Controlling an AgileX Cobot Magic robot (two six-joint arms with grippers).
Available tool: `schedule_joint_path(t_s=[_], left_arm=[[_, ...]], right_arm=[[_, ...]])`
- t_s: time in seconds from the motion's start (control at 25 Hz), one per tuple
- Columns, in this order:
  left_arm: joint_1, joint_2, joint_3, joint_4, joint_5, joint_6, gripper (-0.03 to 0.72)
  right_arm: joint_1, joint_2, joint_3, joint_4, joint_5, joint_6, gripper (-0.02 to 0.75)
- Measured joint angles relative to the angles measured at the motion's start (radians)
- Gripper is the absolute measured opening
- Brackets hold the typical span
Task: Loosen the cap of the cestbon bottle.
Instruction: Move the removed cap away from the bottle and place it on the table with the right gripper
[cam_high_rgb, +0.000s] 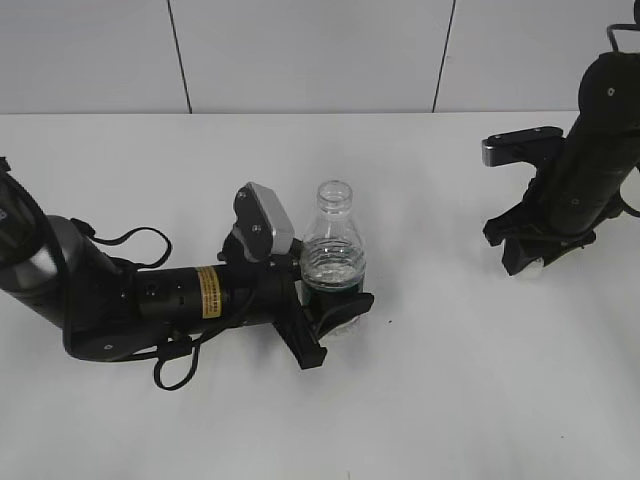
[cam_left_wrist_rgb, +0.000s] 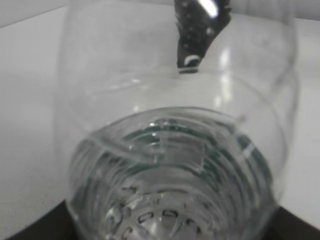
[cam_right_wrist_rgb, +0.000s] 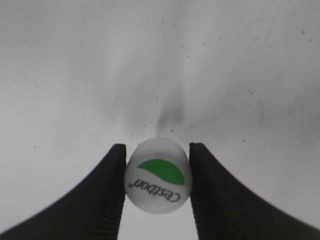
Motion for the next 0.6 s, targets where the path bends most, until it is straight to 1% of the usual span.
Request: schedule_joint_path(t_s=[0.52,0.56,0.6], left_arm=[[0.000,0.000,0.000,0.000,0.000,0.000,0.401],[0.000,0.000,0.000,0.000,0.000,0.000,0.401],[0.000,0.000,0.000,0.000,0.000,0.000,0.401]], right_arm=[[0.000,0.059,0.000,0.005,-0.020,-0.010,0.295],[0.000,0.059,0.000,0.006,-0.020,-0.010,0.302],[0.000,0.059,0.000,0.007,-0.020,-0.010,0.331]])
